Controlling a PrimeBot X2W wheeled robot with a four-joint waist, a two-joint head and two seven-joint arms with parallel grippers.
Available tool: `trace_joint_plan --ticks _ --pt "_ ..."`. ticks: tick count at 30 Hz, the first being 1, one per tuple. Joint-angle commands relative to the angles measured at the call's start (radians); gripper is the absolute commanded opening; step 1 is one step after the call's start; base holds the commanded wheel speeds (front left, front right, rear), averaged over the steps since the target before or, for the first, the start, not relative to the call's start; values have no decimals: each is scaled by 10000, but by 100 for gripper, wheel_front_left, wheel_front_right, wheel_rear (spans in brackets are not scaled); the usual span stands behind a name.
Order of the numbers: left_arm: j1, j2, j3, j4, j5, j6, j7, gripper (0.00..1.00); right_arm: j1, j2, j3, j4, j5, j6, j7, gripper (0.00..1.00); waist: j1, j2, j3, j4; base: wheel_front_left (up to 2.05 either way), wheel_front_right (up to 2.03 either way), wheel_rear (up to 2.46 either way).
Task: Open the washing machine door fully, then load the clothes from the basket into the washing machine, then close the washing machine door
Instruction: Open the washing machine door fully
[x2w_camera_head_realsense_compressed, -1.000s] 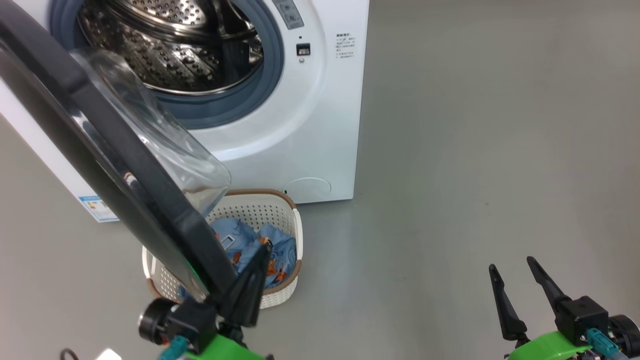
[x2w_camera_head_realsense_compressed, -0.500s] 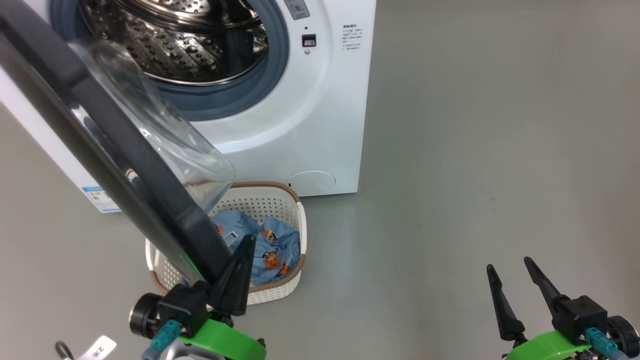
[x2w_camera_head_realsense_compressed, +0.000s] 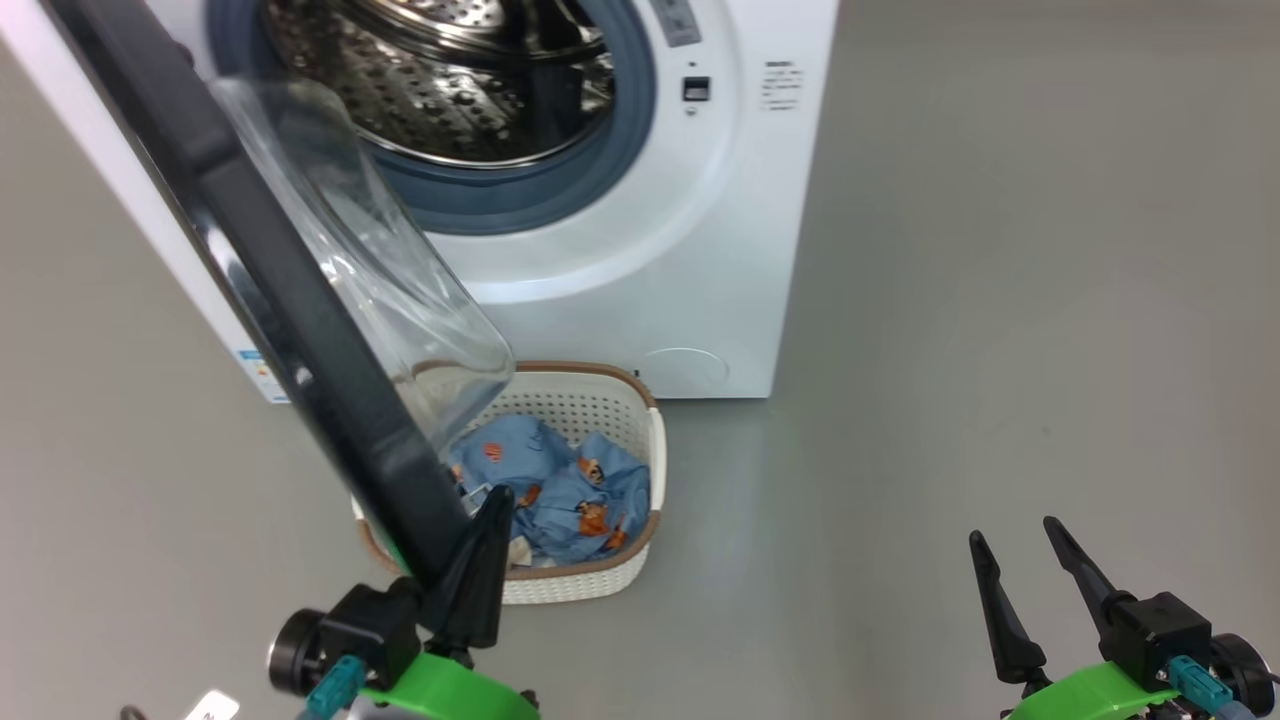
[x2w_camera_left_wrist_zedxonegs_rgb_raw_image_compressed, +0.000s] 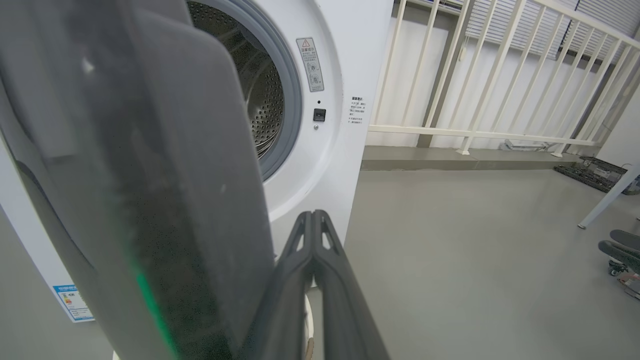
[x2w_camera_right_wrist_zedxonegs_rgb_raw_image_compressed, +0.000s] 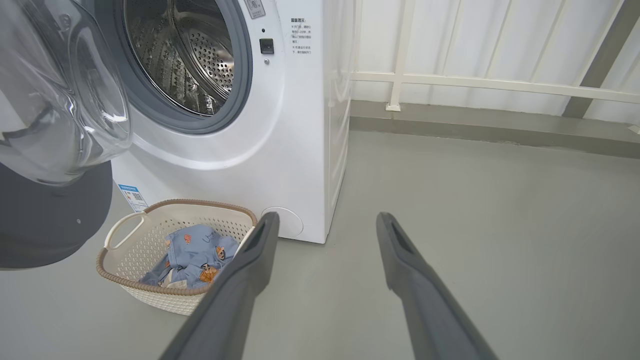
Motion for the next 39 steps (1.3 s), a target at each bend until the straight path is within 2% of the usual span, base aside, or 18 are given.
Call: trace_joint_plan --ticks 1,10,17,26,39 --pt "-104 340 806 -94 -47 360 -51 0 -304 -63 300 -184 6 16 -118 100 0 0 -100 322 0 0 0" --pt "341 375 1410 -167 -97 538 -51 0 -253 -21 283 -183 38 16 -118 100 0 0 -139 979 0 0 0" --pt "595 494 2586 -361 -275 833 -51 0 -280 -8 319 -211 84 16 -118 100 0 0 -31 1309 0 0 0" --pt "499 865 4352 -457 -468 1069 -51 0 -396 -117 427 -201 117 16 -118 100 0 0 135 1195 0 0 0" --pt "-37 1288 6491 137 -558 1326 -51 0 -593 -303 466 -277 193 16 -118 100 0 0 595 750 0 0 0"
